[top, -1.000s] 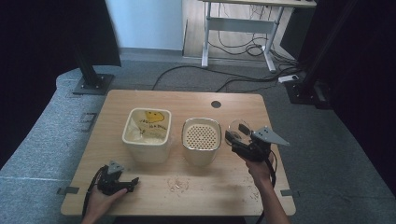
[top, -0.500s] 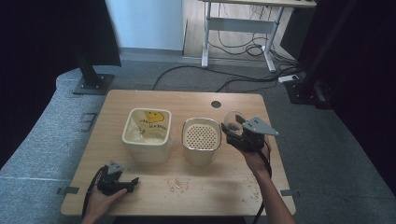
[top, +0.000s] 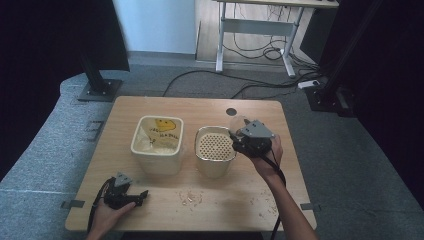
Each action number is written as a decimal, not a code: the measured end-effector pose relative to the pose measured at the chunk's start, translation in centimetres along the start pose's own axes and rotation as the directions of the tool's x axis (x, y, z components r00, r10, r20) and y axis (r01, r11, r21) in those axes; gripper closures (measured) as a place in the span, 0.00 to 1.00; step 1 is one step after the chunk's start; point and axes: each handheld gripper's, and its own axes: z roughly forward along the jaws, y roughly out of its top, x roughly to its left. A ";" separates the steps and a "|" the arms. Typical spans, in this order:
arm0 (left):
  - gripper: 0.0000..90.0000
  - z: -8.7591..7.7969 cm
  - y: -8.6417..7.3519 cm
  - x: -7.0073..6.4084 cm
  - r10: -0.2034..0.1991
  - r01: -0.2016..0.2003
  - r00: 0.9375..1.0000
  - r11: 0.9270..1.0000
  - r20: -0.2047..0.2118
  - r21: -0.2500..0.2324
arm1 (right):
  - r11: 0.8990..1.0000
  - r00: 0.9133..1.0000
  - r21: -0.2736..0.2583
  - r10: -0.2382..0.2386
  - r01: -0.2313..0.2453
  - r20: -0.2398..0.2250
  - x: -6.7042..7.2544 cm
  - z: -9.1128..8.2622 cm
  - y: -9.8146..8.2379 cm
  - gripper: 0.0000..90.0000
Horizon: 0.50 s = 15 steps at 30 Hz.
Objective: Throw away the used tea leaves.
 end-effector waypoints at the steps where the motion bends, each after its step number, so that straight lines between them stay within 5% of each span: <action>1: 0.16 0.0 0.0 0.0 0.000 0.000 1.000 1.000 0.000 0.000 | 1.000 1.000 0.000 0.000 0.000 0.000 0.0 0.0 0.0 0.42; 15: 0.16 0.0 0.0 0.0 0.003 -0.003 1.000 1.000 -0.001 0.000 | 0.998 0.998 0.049 -0.046 0.044 0.036 0.0 1.1 0.0 0.42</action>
